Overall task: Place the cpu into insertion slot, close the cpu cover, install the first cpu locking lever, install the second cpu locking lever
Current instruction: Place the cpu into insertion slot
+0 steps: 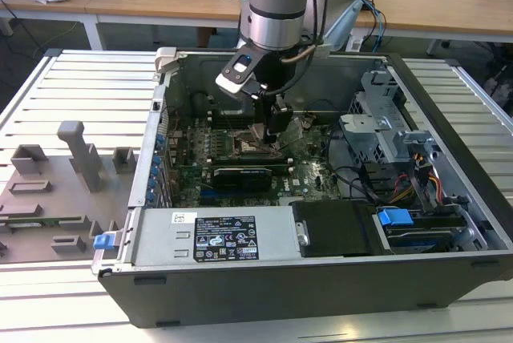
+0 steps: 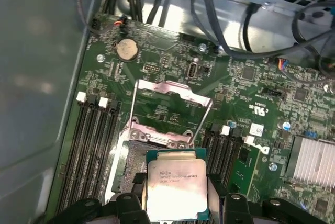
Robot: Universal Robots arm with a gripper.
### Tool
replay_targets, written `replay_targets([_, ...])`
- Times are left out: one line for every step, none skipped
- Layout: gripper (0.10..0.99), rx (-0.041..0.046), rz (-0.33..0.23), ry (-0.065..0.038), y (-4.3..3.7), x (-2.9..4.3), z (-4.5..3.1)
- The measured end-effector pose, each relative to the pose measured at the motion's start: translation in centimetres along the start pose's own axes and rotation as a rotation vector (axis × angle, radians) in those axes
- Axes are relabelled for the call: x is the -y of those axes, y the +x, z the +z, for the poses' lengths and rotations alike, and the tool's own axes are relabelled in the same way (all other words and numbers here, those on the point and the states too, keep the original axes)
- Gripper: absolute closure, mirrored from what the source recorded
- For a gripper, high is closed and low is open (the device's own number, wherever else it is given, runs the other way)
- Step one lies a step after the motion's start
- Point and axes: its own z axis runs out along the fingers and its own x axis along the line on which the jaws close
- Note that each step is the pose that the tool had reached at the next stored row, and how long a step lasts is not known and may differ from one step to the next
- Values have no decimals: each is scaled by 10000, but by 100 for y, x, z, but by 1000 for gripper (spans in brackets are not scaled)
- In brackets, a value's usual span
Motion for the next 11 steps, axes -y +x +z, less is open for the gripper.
replay_targets([541,19,92,9,0,0,0])
replay_targets([541,43,291,22,0,0,1])
replay_targets([541,50,405,28,0,0,1])
replay_targets([541,56,526,33,0,0,2])
replay_targets([541,62,808,46,0,1,5])
replay_targets([541,67,964,52,1,1,8])
replay_targets([541,74,1103,59,1,0,9])
replay_targets([541,92,1439,76,1,0,13])
replay_targets([541,98,1565,82,1,0,15])
replay_targets([541,104,1705,88,1,0,17])
replay_targets([541,108,1846,95,1,0,19])
